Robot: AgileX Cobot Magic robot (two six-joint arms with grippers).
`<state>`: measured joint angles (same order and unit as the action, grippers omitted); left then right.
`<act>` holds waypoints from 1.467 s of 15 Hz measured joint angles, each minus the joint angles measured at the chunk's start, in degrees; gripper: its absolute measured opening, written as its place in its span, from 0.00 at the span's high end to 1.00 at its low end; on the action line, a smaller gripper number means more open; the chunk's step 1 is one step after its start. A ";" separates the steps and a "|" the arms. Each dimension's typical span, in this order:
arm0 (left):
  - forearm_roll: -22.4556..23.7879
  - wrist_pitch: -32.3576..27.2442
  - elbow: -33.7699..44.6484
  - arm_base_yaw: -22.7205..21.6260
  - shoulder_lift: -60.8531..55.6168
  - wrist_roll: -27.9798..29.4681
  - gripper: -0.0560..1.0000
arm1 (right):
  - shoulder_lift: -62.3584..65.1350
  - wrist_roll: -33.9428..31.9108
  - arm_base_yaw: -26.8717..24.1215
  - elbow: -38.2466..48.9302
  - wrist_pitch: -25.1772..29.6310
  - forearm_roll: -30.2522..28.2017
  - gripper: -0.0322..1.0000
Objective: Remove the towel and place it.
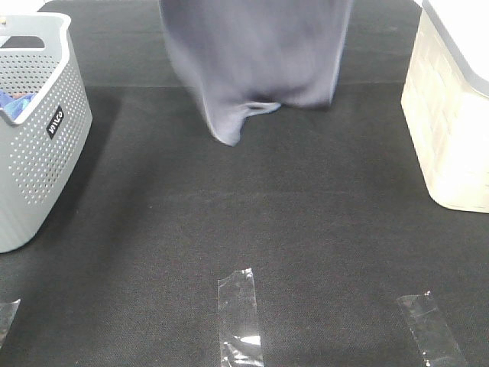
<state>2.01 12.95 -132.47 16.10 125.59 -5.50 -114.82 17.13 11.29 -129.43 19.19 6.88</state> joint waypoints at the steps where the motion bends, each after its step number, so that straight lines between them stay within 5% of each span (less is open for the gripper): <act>1: 3.15 -1.20 -5.56 0.00 -1.32 -0.23 0.95 | 2.01 0.46 0.00 -2.86 2.64 0.29 0.97; 3: 4.58 -8.82 -6.07 0.00 -0.52 -0.23 0.95 | 1.49 0.57 0.06 -3.21 11.29 -0.23 0.97; 7: 4.53 -35.35 -5.79 0.00 4.98 -0.23 0.95 | -0.92 -1.32 0.06 -1.09 29.85 -2.75 0.97; 11: -4.30 -57.98 -5.73 0.40 4.58 -0.29 0.95 | -0.63 -2.92 0.11 -1.09 46.35 -8.02 0.97; 14: -9.63 -75.69 -5.73 0.46 4.58 -0.29 0.95 | 0.17 -4.53 0.11 1.15 50.13 -5.39 0.97; 18: -11.46 -82.05 -4.98 0.97 4.18 1.32 0.95 | 4.18 -6.30 0.06 15.24 50.36 -1.78 0.97; 22: -9.28 -82.05 8.88 6.65 -3.44 3.61 0.95 | 11.46 -6.59 0.06 32.20 50.42 1.43 0.97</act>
<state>-7.28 -69.10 -123.59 22.75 122.15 -1.89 -103.36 10.54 11.34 -97.23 69.61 8.31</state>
